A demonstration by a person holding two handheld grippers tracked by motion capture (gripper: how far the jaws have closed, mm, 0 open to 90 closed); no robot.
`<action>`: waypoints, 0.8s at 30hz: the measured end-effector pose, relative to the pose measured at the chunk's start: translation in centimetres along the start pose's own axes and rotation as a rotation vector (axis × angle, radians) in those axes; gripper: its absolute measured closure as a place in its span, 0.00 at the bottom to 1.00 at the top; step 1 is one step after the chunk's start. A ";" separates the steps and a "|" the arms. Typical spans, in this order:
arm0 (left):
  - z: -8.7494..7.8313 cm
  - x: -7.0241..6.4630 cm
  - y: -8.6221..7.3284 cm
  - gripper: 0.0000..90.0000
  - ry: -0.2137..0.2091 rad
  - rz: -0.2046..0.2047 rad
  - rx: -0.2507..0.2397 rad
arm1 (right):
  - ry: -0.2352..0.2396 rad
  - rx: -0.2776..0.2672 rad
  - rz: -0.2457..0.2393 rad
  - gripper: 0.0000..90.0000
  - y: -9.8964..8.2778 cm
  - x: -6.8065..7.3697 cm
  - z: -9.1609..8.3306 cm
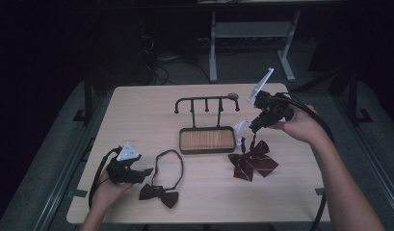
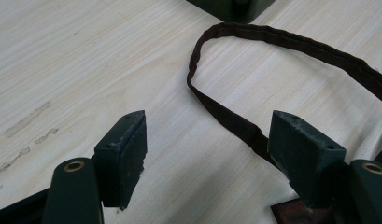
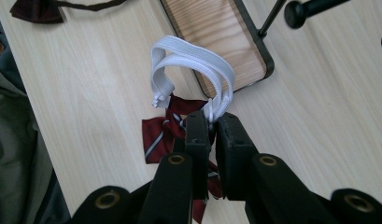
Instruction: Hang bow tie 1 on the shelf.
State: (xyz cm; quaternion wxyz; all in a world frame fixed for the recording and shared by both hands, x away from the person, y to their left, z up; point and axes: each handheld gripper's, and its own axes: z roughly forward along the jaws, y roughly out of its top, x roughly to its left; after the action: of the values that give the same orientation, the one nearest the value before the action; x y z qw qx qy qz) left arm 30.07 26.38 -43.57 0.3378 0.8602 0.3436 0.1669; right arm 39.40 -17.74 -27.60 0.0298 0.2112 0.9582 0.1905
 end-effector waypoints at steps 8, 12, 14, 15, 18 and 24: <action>-0.1 0.1 0.0 0.32 0.000 0.009 0.003 | -0.009 0.005 0.008 0.92 1.0 -0.6 -0.4; -0.1 0.1 0.0 0.32 -0.005 0.007 0.006 | -0.017 0.007 0.015 0.92 1.5 -0.9 -0.7; -0.1 0.1 0.0 0.32 -0.003 0.014 0.005 | -0.026 0.012 0.015 0.92 1.9 -1.1 -0.8; -0.1 0.1 0.0 0.32 -0.005 0.013 0.005 | -0.025 0.012 0.017 0.92 2.0 -1.1 -0.9; -0.1 0.1 0.0 0.32 -0.008 0.007 0.005 | -0.027 0.016 0.022 0.92 2.4 -1.4 -1.0; -0.1 0.1 0.0 0.32 -0.008 0.007 0.004 | -0.032 0.009 0.042 0.92 3.0 -2.1 -1.1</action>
State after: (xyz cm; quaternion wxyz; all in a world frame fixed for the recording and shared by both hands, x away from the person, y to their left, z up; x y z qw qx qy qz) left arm 30.08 26.48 -43.51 0.3369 0.8626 0.3398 0.1641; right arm 42.31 -16.51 -25.46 0.0401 0.2346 0.9538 0.1834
